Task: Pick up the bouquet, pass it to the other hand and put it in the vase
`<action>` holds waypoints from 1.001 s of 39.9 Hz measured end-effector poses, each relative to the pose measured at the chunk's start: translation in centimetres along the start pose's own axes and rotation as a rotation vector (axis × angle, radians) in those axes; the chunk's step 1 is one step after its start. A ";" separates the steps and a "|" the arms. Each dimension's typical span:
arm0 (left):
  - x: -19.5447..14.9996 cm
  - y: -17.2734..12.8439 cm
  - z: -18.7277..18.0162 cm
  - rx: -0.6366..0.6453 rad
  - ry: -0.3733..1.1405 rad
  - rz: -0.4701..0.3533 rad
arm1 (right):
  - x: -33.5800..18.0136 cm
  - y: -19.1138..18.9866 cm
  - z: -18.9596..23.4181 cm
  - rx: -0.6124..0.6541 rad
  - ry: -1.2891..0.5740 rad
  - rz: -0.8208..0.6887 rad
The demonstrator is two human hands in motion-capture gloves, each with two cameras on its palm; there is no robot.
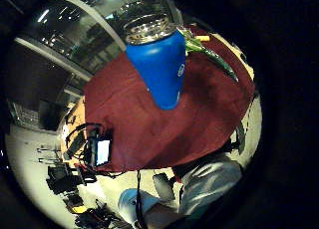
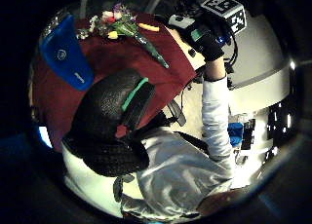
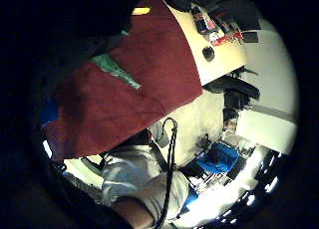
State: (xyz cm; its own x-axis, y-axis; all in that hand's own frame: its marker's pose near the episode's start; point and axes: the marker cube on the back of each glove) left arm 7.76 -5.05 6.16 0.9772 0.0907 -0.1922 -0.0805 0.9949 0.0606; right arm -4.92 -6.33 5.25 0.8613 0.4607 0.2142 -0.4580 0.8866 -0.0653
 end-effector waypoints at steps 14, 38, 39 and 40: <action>-0.3 -0.3 0.0 0.039 0.050 0.001 | 1.5 -1.4 1.7 -0.035 -0.042 0.050; 1.1 -0.3 0.5 0.038 0.077 0.027 | 4.2 -5.6 10.0 -0.142 -0.128 0.162; 1.1 -0.3 0.5 0.034 0.077 0.026 | 4.1 -5.5 10.3 -0.146 -0.129 0.160; 1.1 -0.3 0.6 0.032 0.077 0.025 | 4.1 -5.4 10.5 -0.149 -0.128 0.155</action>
State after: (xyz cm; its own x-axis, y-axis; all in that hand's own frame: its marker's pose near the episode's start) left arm 8.98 -5.25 6.50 0.9568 0.1203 -0.2648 -0.0977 0.9905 0.0970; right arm -1.24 -9.69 16.71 0.7437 0.5913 0.3119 -0.5371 0.8062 -0.2480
